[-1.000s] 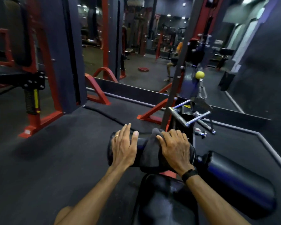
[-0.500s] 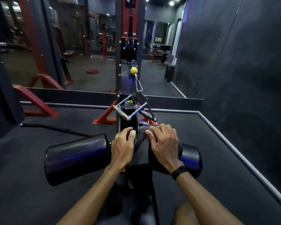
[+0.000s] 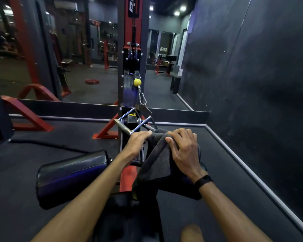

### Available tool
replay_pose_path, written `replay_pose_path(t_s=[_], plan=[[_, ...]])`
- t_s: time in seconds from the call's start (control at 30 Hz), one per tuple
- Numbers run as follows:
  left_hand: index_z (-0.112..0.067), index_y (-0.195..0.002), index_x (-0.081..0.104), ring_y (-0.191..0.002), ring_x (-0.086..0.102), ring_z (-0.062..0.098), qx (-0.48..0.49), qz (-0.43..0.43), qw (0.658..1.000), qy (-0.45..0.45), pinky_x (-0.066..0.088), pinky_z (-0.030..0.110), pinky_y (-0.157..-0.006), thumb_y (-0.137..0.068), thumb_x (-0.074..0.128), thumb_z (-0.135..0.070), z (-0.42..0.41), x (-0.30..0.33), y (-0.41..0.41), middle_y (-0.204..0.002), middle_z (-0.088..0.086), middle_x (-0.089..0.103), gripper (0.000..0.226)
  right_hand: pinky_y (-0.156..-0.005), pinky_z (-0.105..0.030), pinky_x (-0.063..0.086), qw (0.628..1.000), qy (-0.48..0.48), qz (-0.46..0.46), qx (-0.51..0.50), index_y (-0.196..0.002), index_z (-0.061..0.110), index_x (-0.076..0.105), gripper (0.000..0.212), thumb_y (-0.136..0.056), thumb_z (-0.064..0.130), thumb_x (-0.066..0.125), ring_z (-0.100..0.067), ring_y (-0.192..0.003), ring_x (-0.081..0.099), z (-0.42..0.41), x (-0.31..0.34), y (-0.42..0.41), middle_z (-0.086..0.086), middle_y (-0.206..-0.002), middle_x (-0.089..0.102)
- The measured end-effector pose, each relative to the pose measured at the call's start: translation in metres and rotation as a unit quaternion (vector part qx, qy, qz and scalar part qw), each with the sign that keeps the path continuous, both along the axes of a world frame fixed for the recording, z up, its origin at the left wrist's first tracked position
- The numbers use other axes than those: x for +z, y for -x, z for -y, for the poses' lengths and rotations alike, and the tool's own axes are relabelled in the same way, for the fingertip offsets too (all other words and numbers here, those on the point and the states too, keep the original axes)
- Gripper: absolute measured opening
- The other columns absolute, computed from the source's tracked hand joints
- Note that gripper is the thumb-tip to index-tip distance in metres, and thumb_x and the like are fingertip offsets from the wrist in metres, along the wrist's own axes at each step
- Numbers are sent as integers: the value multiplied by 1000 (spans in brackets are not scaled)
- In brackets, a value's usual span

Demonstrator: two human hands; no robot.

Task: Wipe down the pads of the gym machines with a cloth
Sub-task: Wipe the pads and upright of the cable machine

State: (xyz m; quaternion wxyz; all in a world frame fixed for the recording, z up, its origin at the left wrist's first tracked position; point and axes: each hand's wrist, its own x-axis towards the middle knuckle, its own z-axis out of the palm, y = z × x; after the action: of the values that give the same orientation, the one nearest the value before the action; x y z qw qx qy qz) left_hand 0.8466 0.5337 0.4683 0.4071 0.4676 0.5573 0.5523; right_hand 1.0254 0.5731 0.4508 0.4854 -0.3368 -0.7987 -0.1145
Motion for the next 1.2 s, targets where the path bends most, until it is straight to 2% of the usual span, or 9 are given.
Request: replay_pose_path(t_s=[0.23, 0.3, 0.47, 0.53, 0.63, 0.77, 0.87, 0.97, 1.2], plan=[[-14, -96, 66, -87, 58, 18, -57, 33, 997, 44, 42, 35, -76, -73, 65, -35, 15, 16, 27, -92, 6, 66, 31, -79, -31, 26, 995, 59, -43, 63, -104, 25, 66, 28, -103, 35, 40, -13, -95, 48, -6, 7, 22, 12, -98, 55], [-16, -82, 61, -78, 57, 12, -34, 16, 999, 27, 41, 30, -69, -88, 64, -24, 19, 24, 35, -83, 2, 62, 11, -81, -30, 24, 987, 127, -66, 76, -104, 30, 65, 32, -101, 44, 37, -9, -98, 46, -8, 9, 35, 16, -99, 54], [-10, -65, 62, -47, 55, 6, 65, 26, 997, -18, 42, 19, -51, -93, 65, -3, 19, 55, 56, -53, -3, 62, 30, -94, -39, 41, 930, 340, -121, 71, -108, 29, 68, 40, -91, 61, 50, -17, -107, 57, -22, 5, 72, 6, -110, 68], [-11, -62, 62, -52, 52, 11, 97, 5, 995, -27, 40, 25, -57, -90, 70, -5, 17, 68, 65, -57, 1, 61, 30, -93, -43, 51, 872, 460, -159, 61, -109, 19, 70, 58, -88, 69, 50, -26, -104, 65, -19, 9, 84, -7, -107, 73], [-10, -66, 62, -58, 50, 14, 128, -30, 991, -36, 39, 28, -60, -90, 70, -7, 20, 85, 76, -63, 6, 59, 26, -88, -50, 57, 702, 667, -219, 116, -101, 29, 72, 66, -82, 84, 43, -32, -103, 69, -6, 9, 104, -11, -110, 74], [-1, -79, 67, -75, 58, 23, 150, -14, 988, -41, 44, 35, -71, -89, 65, 2, 31, 99, 90, -79, 18, 64, 11, -79, -53, 58, 546, 774, -226, 228, -117, 29, 67, 80, -83, 88, 24, -35, -105, 69, 17, 19, 120, -7, -116, 74], [8, -96, 68, -77, 59, 25, 163, 1, 986, -33, 47, 34, -70, -84, 60, 12, 38, 104, 99, -85, 21, 65, 16, -82, -49, 55, 579, 733, -220, 281, -115, 24, 66, 59, -91, 71, 40, -24, -90, 74, 20, 25, 117, -2, -100, 78], [14, -101, 66, -79, 59, 26, 173, 8, 984, -29, 47, 34, -69, -78, 56, 17, 43, 104, 103, -85, 21, 65, 25, -73, -43, 59, 645, 674, -218, 286, -130, 23, 59, 69, -73, 57, 79, -23, -104, 71, 8, 21, 110, -4, -122, 72], [1, -85, 68, -71, 58, 23, 170, 38, 984, -34, 47, 27, -62, -79, 55, 19, 37, 105, 93, -76, 14, 63, 23, -90, -47, 57, 658, 609, -320, 306, -141, 18, 50, 89, -62, 8, 89, -24, -107, 68, -13, 30, 93, -9, -135, 62]])
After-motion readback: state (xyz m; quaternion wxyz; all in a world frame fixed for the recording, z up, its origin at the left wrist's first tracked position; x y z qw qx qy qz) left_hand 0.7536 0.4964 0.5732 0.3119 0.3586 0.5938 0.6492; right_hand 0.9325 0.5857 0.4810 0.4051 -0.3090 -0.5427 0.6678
